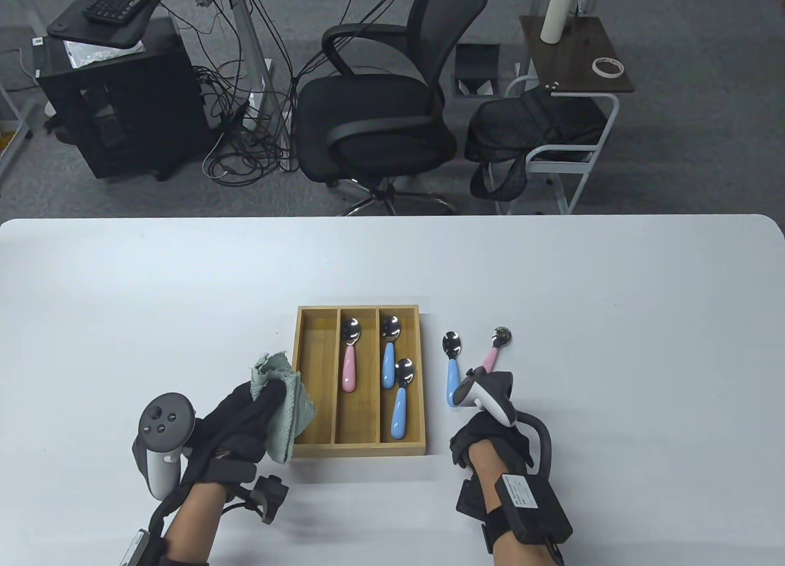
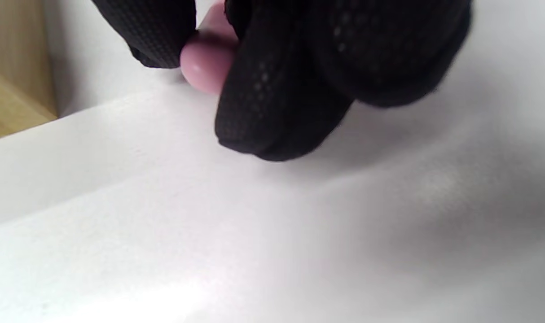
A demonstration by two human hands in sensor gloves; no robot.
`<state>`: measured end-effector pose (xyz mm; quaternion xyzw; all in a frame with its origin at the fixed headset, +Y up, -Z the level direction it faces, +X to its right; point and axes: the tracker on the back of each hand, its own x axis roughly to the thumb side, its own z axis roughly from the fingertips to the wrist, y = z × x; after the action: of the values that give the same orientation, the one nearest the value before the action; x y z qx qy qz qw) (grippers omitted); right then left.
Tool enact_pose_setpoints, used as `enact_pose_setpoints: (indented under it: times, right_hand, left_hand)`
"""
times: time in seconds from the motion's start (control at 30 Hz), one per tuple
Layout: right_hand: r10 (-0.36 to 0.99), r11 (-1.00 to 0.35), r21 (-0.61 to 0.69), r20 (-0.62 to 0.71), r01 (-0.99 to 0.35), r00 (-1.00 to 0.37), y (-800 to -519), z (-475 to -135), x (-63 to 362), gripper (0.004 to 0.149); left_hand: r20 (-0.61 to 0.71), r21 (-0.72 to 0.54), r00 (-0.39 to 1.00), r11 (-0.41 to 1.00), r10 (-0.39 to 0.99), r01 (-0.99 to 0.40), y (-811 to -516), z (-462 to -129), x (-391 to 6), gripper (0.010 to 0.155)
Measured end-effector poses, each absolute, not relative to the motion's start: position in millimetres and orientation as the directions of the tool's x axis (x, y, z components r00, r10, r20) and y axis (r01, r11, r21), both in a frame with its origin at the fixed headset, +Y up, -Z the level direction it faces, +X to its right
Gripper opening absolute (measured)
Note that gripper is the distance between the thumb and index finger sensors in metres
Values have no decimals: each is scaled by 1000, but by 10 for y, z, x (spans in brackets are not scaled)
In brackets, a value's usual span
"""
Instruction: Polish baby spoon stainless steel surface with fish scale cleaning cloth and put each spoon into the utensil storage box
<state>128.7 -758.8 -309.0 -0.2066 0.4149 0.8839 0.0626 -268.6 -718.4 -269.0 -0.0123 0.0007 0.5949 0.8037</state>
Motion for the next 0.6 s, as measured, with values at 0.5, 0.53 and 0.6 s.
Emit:
enact_pose_setpoints:
  times: [0.5, 0.53, 0.6]
  right_hand:
    - [699, -698, 370, 167, -613, -696, -6692, -2893, 1175, 57]
    - [780, -618, 404, 205, -675, -591, -6680, -2860, 1040, 57]
    - [856, -515, 531, 270, -673, -442, -6684, -2814, 770, 57]
  left_hand:
    - [-124, -151, -36, -55, 992, -987, -7377, -2737, -2609, 53]
    - [-142, -161, -77, -100, 987, -982, -7408, -2740, -2594, 54]
    - [-175, -168, -145, -174, 974, -970, -7459, -2745, -2571, 57]
